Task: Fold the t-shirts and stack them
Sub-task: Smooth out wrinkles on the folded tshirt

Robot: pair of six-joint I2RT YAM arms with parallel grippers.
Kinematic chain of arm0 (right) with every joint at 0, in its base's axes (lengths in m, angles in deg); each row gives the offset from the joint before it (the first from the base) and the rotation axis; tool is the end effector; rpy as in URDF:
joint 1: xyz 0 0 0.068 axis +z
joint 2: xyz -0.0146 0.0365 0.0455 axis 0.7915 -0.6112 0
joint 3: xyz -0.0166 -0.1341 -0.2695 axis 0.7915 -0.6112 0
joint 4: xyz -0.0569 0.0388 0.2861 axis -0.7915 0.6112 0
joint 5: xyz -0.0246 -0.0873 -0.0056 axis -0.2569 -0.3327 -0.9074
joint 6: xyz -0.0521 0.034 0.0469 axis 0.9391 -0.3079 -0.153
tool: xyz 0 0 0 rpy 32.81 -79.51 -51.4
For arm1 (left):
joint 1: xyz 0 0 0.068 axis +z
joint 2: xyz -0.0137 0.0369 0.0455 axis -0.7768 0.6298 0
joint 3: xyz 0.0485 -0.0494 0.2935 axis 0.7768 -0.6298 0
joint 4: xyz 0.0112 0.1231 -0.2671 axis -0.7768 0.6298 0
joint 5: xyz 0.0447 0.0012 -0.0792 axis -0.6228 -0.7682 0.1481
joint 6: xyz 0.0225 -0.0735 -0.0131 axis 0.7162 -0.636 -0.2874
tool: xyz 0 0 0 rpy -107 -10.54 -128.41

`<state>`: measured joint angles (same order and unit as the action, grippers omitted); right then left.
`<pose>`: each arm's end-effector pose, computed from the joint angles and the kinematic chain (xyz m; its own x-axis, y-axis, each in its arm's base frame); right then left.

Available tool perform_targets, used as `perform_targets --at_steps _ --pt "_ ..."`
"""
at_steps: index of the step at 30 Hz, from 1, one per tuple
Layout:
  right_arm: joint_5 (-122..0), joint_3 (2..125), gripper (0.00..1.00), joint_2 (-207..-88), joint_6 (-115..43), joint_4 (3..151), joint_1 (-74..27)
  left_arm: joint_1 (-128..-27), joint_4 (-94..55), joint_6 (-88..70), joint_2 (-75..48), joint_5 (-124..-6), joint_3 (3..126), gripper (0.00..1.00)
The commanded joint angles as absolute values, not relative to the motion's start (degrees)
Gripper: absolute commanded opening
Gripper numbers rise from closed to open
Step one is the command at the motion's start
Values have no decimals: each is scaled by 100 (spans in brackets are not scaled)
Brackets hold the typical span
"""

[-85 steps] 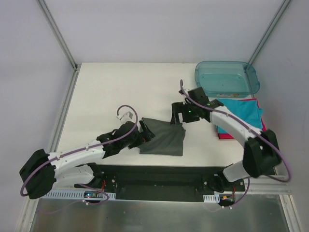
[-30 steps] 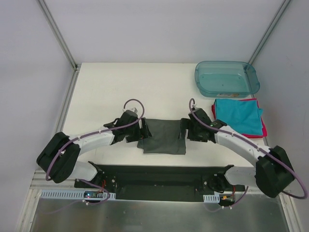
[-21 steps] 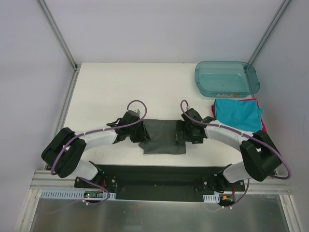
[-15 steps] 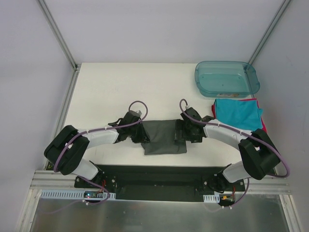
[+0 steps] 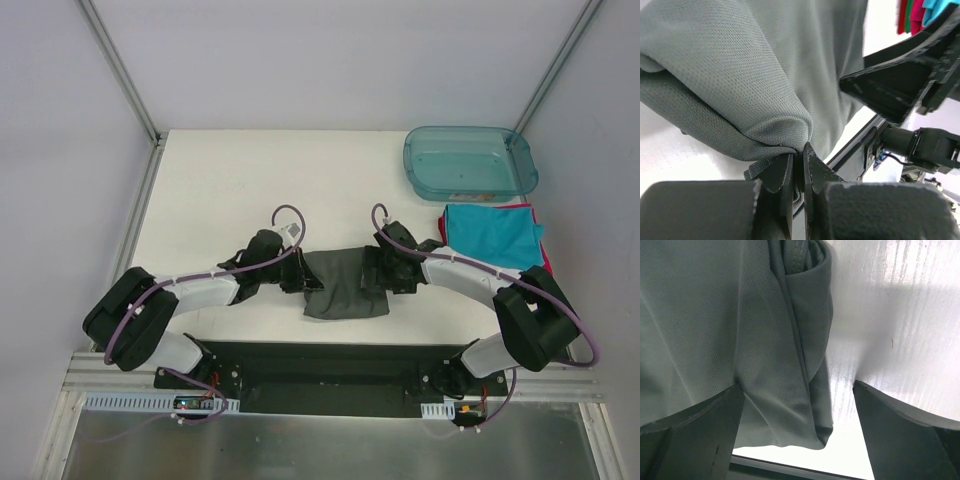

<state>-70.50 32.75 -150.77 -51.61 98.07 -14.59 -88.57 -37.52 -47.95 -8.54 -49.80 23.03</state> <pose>0.2485 0.1895 0.1518 -0.8683 -0.1874 -0.4593 -0.2885 0.9440 0.1601 0.2324 -0.2124 0.1623 -0.8889 -0.2042 -0.4100 0.2365 0.5620 -0.7926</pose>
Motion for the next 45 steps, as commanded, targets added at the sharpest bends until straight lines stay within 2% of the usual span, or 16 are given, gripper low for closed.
perform_targets --at_steps 1,9,16,23,26,30,35,41,42,43,45 --pt "-6707 3128 91 -15174 -5297 9683 -1471 -8674 -4328 -5115 -552 -4595 1853 0" --pt "-6628 3189 88 -15235 -5271 9770 -1445 -8551 -3328 -4905 -656 -5262 1658 3" --pt "-7022 3444 85 -15384 -5253 10095 -1146 -8551 -2809 -4825 -858 -5640 1614 31" --pt "-7322 3690 79 -15604 -5429 10342 -909 -8551 -2510 -4702 -999 -5719 1781 44" --pt "-7515 3778 78 -15753 -5525 10473 -777 -8551 -2133 -4614 -1288 -5973 1852 55" --pt "-7604 3866 77 -15903 -5666 10527 -601 -8551 -1571 -4570 -1824 -6360 1861 74" --pt "-7718 3989 76 -16052 -5850 10491 -478 -8551 -1244 -4588 -2378 -6598 1808 83" --pt "-7788 4042 79 -16105 -5974 10343 -381 -8551 -1130 -4658 -2432 -6731 1720 85" --pt "-7771 4042 79 -16097 -6017 10307 -390 -8551 -1147 -4675 -2388 -6730 1720 89" --pt "-7771 4051 79 -16088 -6053 10272 -390 -8551 -1139 -4676 -2344 -6713 1729 98" --pt "-7884 4069 80 -16000 -6114 10298 -381 -8551 -1147 -4702 -2291 -6696 1729 99"
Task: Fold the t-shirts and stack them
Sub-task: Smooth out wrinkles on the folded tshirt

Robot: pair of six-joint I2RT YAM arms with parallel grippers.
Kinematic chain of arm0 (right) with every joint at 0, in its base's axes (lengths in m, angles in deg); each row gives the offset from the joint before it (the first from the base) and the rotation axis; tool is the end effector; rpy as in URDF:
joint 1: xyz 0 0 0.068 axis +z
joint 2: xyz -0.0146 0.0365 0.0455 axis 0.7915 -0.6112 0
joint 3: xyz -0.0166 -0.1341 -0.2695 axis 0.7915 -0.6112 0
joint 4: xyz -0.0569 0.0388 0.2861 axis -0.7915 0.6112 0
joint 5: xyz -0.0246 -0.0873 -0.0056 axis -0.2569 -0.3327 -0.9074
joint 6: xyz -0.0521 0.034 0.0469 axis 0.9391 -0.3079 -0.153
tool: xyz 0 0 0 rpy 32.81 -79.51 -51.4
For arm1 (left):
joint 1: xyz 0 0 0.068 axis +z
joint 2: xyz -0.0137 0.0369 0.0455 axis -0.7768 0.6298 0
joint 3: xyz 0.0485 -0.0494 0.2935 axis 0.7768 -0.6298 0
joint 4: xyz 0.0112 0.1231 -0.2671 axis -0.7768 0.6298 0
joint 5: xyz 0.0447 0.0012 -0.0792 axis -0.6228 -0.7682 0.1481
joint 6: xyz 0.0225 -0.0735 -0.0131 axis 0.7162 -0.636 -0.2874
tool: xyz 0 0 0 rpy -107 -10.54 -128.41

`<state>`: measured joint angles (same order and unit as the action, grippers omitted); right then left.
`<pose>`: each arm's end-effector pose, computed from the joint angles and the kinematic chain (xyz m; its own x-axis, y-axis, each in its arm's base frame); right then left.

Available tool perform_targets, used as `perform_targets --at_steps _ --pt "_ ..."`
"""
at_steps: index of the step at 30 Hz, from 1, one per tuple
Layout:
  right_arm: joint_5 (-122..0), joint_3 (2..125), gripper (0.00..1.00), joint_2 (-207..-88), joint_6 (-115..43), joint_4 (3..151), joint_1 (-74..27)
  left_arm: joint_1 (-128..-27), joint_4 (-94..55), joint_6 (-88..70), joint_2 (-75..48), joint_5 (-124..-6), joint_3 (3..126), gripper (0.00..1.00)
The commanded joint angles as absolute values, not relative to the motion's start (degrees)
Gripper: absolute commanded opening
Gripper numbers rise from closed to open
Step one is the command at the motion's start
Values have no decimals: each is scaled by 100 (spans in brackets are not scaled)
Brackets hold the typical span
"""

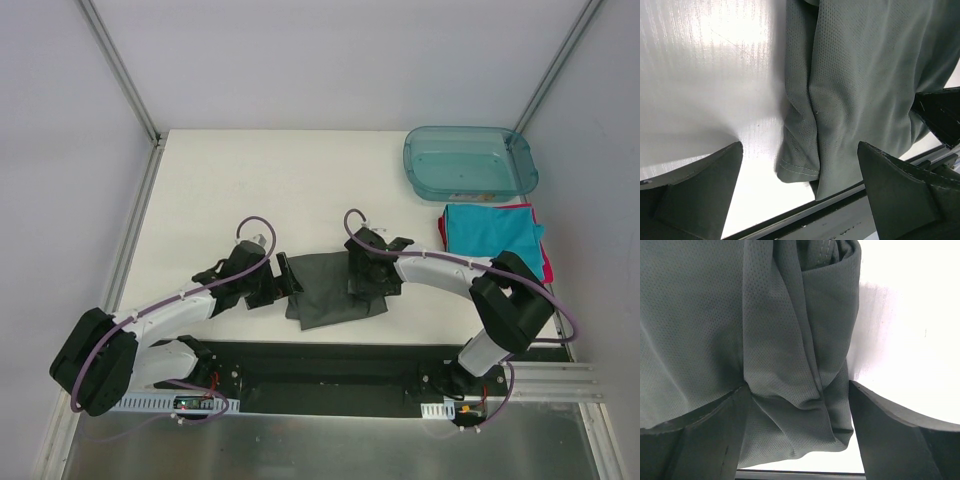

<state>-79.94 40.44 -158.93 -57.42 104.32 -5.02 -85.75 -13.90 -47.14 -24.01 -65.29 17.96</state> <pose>0.2387 0.2395 0.1451 -0.8704 -0.2565 -0.4203 -0.2920 0.9562 0.0211 0.2013 -0.1509 0.1536 -0.8536 -0.3209 -0.4102 0.0009 0.7867 -0.6174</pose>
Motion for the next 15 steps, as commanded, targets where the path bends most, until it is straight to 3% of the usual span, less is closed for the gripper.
perform_targets --at_steps 1,15 --pt "-7946 4069 81 -15930 -6123 10307 -390 -8560 -1139 -4702 -2291 -6704 1729 99" --pt "-8510 4472 94 -15322 -5632 10500 -451 -8551 -1138 -4658 -2511 -6889 1676 99"
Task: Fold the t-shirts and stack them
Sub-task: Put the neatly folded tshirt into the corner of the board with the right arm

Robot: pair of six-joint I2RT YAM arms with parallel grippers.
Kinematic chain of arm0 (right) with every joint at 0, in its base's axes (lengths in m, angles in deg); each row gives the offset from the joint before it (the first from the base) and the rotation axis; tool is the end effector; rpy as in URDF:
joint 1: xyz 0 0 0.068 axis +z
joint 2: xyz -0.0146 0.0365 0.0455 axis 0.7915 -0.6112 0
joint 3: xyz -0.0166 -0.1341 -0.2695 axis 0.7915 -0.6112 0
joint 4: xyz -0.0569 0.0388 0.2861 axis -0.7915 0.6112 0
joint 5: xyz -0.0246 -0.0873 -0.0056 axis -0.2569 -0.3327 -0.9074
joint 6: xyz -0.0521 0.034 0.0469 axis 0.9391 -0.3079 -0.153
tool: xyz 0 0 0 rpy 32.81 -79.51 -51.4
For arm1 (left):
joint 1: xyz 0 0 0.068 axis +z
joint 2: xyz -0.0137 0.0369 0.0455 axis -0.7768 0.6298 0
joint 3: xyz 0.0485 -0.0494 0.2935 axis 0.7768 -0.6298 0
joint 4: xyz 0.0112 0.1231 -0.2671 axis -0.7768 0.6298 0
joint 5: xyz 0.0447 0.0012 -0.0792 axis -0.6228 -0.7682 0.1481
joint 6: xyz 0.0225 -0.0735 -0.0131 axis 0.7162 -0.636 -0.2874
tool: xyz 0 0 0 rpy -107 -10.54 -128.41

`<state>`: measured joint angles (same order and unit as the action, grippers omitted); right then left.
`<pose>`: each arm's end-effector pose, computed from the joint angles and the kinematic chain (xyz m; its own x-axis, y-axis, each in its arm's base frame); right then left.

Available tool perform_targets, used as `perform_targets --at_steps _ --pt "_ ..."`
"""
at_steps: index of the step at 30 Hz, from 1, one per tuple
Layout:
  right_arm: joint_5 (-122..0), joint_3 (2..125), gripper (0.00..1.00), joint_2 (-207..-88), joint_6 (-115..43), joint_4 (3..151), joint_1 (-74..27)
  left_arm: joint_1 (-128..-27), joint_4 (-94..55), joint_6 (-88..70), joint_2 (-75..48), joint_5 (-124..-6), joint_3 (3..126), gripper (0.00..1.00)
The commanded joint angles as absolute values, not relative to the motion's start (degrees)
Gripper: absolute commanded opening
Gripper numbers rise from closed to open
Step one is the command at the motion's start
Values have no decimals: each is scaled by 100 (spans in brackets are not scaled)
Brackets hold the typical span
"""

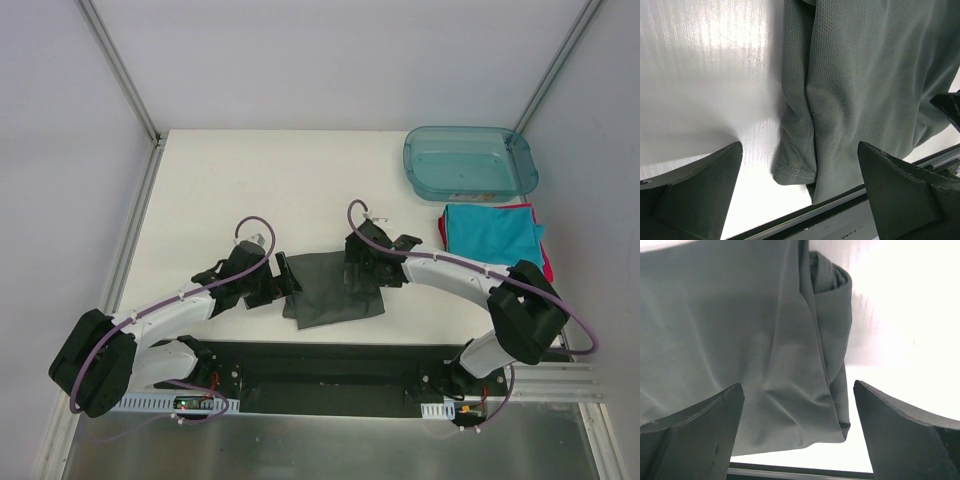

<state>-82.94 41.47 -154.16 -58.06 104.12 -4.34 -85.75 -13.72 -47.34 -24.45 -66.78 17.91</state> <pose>0.2387 0.2404 0.1782 -0.8263 -0.2154 -0.5204 -0.2756 0.9604 0.0400 0.2017 -0.1492 0.1546 -0.8419 -0.3348 -0.4232 -0.0092 0.7930 -0.6091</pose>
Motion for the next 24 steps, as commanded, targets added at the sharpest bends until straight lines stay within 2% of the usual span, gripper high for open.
perform_targets --at_steps 1,8,15,18,24 --pt "-8474 4516 94 -15410 -5596 10500 -477 -8551 -1130 -4649 -2511 -6897 1685 99" --pt "-8009 4701 95 -16148 -5517 10324 -644 -8551 -1147 -4641 -2520 -6924 1685 99" --pt "-7991 4702 88 -16624 -5604 10588 -610 -8551 -1138 -4658 -2555 -7003 1667 99" --pt "-8025 4684 79 -16729 -5657 10588 -443 -8551 -1139 -4658 -2546 -7055 1667 99" --pt "-8193 4693 47 -16896 -5720 10510 -346 -8551 -1138 -4649 -2555 -7100 1667 99"
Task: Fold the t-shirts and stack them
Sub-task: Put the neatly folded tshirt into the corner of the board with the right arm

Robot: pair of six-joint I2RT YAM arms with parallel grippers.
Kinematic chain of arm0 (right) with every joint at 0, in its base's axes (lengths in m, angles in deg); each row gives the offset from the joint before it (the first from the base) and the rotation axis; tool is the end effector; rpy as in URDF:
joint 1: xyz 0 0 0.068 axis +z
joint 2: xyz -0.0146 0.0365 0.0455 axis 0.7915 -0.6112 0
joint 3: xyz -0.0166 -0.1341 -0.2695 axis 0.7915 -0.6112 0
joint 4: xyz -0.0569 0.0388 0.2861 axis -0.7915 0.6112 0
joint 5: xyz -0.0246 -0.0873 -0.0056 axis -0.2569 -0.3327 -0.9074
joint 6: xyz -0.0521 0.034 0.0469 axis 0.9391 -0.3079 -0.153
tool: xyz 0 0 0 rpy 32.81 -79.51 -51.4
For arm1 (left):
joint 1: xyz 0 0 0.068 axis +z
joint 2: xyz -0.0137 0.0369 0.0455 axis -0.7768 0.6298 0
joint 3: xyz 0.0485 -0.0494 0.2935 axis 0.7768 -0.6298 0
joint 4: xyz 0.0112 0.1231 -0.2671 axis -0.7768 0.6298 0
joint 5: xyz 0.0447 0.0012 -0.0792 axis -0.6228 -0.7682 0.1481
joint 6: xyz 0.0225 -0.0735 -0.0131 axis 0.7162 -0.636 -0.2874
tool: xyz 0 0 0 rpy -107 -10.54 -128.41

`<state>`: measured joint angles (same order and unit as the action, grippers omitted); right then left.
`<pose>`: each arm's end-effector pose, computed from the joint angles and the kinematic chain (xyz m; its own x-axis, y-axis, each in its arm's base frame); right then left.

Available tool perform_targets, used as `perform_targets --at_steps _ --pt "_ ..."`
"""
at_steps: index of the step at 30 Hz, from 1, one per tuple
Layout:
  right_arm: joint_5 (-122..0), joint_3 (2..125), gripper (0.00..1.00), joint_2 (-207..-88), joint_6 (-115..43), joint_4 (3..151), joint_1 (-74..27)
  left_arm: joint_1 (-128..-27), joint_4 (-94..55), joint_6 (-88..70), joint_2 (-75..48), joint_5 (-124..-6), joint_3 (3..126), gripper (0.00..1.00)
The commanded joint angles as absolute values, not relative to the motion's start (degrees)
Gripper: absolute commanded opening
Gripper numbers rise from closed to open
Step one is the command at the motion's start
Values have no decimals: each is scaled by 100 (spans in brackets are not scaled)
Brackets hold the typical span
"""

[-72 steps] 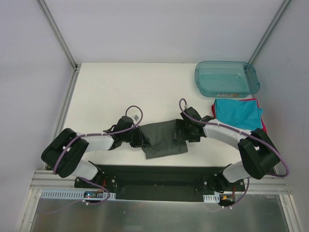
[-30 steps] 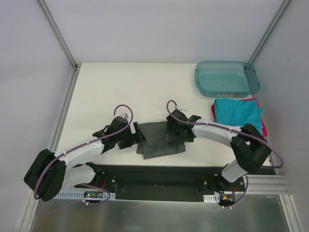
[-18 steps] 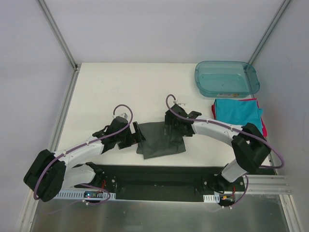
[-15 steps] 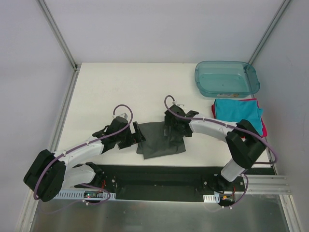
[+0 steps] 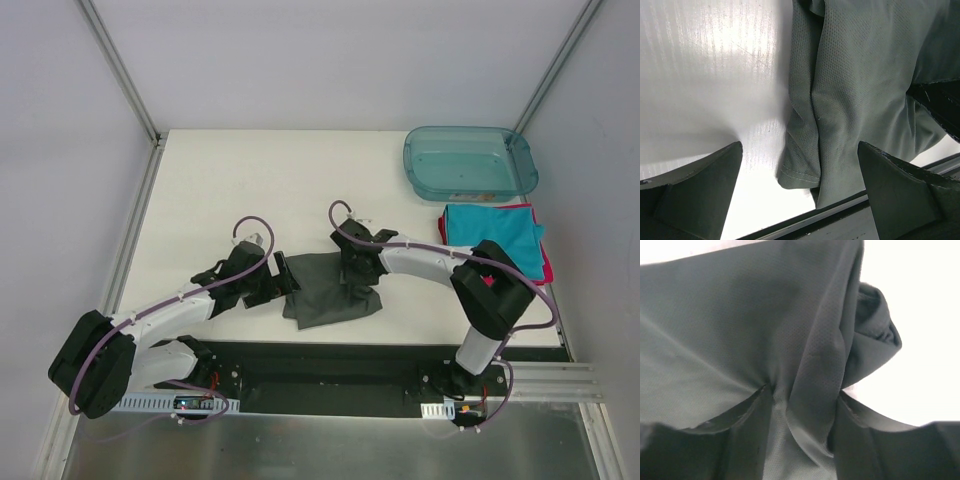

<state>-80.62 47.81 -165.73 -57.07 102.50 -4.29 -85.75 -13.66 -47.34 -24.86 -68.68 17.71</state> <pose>0.2638 0.2726 0.1466 -0.8506 -0.2589 -0.4577 -0.3058 0.9516 0.0301 0.2021 -0.1468 0.1548 -0.8271 -0.3480 -0.4414 -0.0197 0.8028 -0.5959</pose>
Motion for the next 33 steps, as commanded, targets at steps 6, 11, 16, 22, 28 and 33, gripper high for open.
perform_targets --at_steps 6,11,16,22,28,33 --pt "-9060 4701 5 -16511 -5052 10465 -337 -8542 -937 -4597 -2721 -7249 1720 99" --pt "-9808 4807 0 -16001 -3823 10737 -407 -8524 -778 -4535 -3047 -7521 1738 99" --pt "-11029 4965 1 -15737 -3013 11088 -460 -8489 -611 -4500 -3267 -7723 1755 99" --pt "-12391 5202 0 -15727 -2950 11870 -767 -8454 -418 -4430 -3381 -7952 1843 99" --pt "-13536 5325 1 -15526 -2731 12311 -1092 -8393 -277 -4342 -3399 -8119 1922 99" --pt "-13098 5431 0 -14920 -2503 12057 -1444 -8349 -251 -4298 -3381 -8110 1957 99"
